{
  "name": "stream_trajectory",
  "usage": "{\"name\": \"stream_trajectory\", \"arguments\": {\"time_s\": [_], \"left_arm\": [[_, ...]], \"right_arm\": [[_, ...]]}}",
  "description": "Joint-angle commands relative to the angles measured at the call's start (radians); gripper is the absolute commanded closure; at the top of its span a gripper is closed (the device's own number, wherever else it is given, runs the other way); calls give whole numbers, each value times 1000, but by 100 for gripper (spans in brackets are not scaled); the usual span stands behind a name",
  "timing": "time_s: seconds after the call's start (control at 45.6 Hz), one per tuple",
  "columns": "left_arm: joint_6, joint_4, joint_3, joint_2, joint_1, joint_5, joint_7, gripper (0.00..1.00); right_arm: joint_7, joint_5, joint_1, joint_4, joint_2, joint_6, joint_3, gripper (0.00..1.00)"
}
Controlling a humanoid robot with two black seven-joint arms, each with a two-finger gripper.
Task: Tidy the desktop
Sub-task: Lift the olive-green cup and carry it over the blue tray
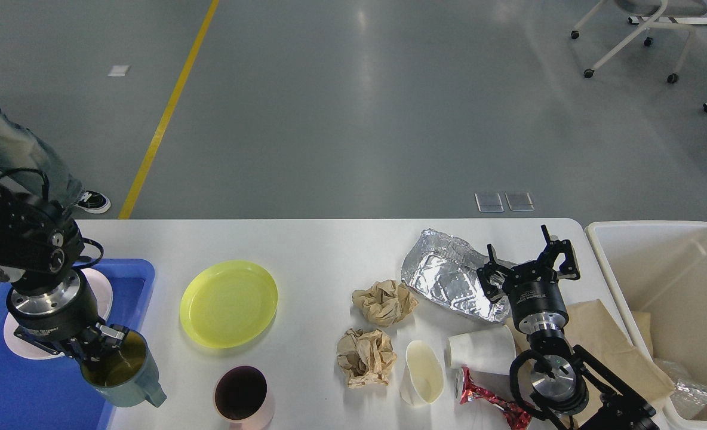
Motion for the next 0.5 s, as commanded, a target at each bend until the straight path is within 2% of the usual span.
{"name": "stream_trajectory", "arguments": {"time_s": [0.0, 0.241, 0.307, 0.395, 0.482], "left_arm": [[-158, -26, 43, -4, -188, -42, -2, 100], [-342, -76, 129, -6, -557, -150, -14, 100], [-342, -79, 155, -10, -633, -173, -40, 100], [-342, -99, 173, -27, -719, -176, -106, 100], [-342, -103, 193, -49, -765, -176, -153, 100]], "right_arm": [[0, 0, 0, 0, 0, 0, 0, 0], [0, 0, 0, 0, 0, 0, 0, 0], [0, 0, 0, 0, 0, 0, 0, 0], [0, 0, 0, 0, 0, 0, 0, 0], [0, 0, 0, 0, 0, 0, 0, 0]]}}
